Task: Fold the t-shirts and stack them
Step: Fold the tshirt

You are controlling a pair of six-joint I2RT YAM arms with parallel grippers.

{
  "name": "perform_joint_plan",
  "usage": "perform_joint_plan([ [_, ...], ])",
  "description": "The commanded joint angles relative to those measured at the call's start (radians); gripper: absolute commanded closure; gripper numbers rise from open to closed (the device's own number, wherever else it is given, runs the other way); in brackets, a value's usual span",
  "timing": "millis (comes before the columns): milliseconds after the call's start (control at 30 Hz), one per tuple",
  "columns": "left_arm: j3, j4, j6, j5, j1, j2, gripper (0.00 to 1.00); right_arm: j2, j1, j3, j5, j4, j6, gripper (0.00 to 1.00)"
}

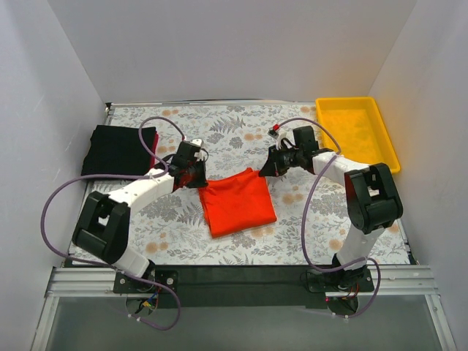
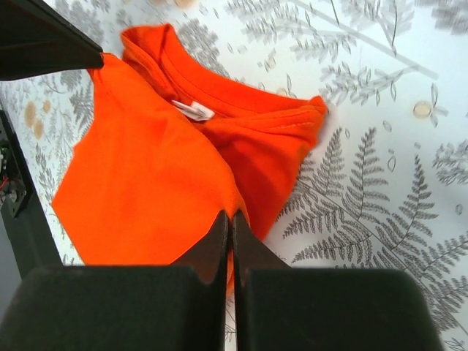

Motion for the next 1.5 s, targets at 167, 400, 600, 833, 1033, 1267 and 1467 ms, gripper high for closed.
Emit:
perform_joint_plan([
  [167, -0.044, -0.05, -0.131, -0.01, -0.003, -0.236, 1.0, -0.082, 0.031, 0.042, 0.002, 0.004, -0.036, 0.99],
  [400, -0.156, -0.065, -0.269, -0.095, 0.0, -0.278, 1.0, -0.023, 0.056, 0.085, -0.006, 0.0, -0.069, 0.99],
  [600, -0.211, 0.007, -0.35, -0.142, 0.029, -0.215, 1.0, 0.043, 0.071, 0.137, -0.003, 0.0, -0.076, 0.99],
  [833, -0.195, 0.031, -0.379, -0.192, 0.048, -0.155, 1.0, 0.114, 0.076, 0.18, 0.02, 0.0, -0.079, 0.96],
  [1033, -0.127, 0.013, -0.367, -0.249, 0.057, -0.096, 0.88, 0.129, 0.074, 0.209, 0.065, -0.001, -0.053, 0.81],
  [1267, -0.07, -0.114, -0.393, -0.344, 0.059, -0.16, 0.32, -0.013, 0.076, 0.174, 0.157, -0.01, 0.036, 0.5],
  [1467, -0.073, -0.156, -0.431, -0.231, 0.008, -0.276, 0.3, -0.157, 0.105, 0.045, 0.093, -0.01, 0.153, 0.5],
])
